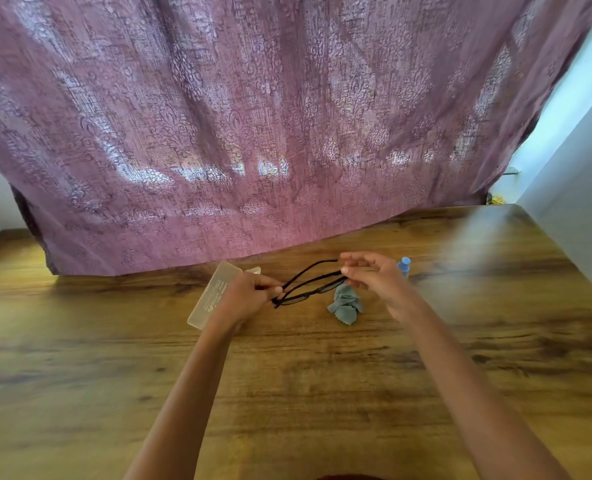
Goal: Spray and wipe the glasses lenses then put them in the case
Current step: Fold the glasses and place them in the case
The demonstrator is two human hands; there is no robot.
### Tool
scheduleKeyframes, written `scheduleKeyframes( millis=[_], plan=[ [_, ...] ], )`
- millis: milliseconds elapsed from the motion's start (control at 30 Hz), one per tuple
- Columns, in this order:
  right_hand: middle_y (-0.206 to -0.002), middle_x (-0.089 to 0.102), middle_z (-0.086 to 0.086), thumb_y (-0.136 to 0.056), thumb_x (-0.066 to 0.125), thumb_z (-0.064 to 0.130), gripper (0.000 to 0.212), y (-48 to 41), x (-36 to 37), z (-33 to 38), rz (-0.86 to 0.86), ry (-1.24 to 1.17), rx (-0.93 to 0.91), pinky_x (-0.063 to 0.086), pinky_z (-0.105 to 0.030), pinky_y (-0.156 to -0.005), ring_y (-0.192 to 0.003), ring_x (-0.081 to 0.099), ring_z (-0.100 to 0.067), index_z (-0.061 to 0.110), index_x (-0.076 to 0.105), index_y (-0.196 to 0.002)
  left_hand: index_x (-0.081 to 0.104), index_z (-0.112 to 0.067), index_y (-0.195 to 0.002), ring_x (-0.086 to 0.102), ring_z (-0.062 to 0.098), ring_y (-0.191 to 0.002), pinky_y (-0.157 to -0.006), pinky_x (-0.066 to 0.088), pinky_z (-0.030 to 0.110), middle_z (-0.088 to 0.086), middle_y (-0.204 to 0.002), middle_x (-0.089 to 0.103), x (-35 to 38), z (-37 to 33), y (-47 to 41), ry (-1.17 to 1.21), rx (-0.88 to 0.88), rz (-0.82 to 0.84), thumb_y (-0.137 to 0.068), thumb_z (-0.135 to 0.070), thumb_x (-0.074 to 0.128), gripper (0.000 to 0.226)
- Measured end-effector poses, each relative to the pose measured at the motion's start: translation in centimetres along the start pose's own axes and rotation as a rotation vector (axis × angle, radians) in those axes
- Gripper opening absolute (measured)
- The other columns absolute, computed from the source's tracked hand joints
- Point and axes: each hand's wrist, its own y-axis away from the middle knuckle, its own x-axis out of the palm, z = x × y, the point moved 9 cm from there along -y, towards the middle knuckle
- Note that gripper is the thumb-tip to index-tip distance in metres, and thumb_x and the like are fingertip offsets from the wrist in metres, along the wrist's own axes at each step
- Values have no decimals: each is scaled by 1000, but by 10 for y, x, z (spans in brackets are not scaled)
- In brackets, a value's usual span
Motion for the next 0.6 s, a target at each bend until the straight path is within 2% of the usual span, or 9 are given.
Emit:
scheduleKeyframes(
  millis=[133, 267, 367, 433, 533, 600],
  plan=[
    [-94, 72, -2, -83, 72, 15, 21, -1, 4, 0, 59, 31, -8, 53, -21, -75, -85, 68, -15, 24, 73, -101, 74, -7, -99, 66, 20, -87, -88, 52, 33, 15, -90, 73, -1, 3, -2, -21, 4, 7, -89, -1, 59, 19],
    [-100, 72, 1, -83, 71, 25, 19, 0, 5, 3, 97, 81, -42, 52, -24, -81, -93, 66, -14, 26, 74, -102, 73, -1, -95, 61, 0, -63, -60, 47, 10, 12, -82, 69, -1, 12, -4, -2, -54, 44, -91, 1, 55, 18],
    [-103, 73, 5, -81, 70, 27, 23, 3, 15, 5, 182, 68, -47, 52, -22, -82, -97, 66, -9, 24, 73, -104, 72, -1, -96, 63, 8, -74, -65, 48, 15, 12, -86, 70, 0, 17, -6, 11, -85, 66, -91, 0, 56, 17],
    [-104, 73, 1, -82, 69, 22, 22, 4, 21, 4, 237, 38, -36, 52, -24, -86, -100, 66, -12, 18, 73, -104, 73, -3, -95, 63, 12, -79, -69, 47, 17, 11, -87, 71, 0, 19, -6, 11, -88, 72, -90, -1, 58, 16],
    [-103, 74, -4, -84, 69, 13, 16, 3, 24, 0, 238, 49, -25, 53, -29, -91, -103, 66, -18, 13, 74, -99, 74, -7, -91, 64, 10, -81, -70, 47, 16, 8, -85, 72, 0, 23, -5, 41, -89, 81, -90, -6, 60, 14],
    [-99, 74, -5, -83, 70, 13, 16, 3, 26, 0, 235, 45, -31, 53, -29, -90, -101, 67, -20, 10, 74, -98, 75, -9, -88, 64, 12, -86, -76, 48, 19, 6, -89, 72, -2, 28, -5, 72, -100, 60, -90, -10, 61, 14]
  ],
)
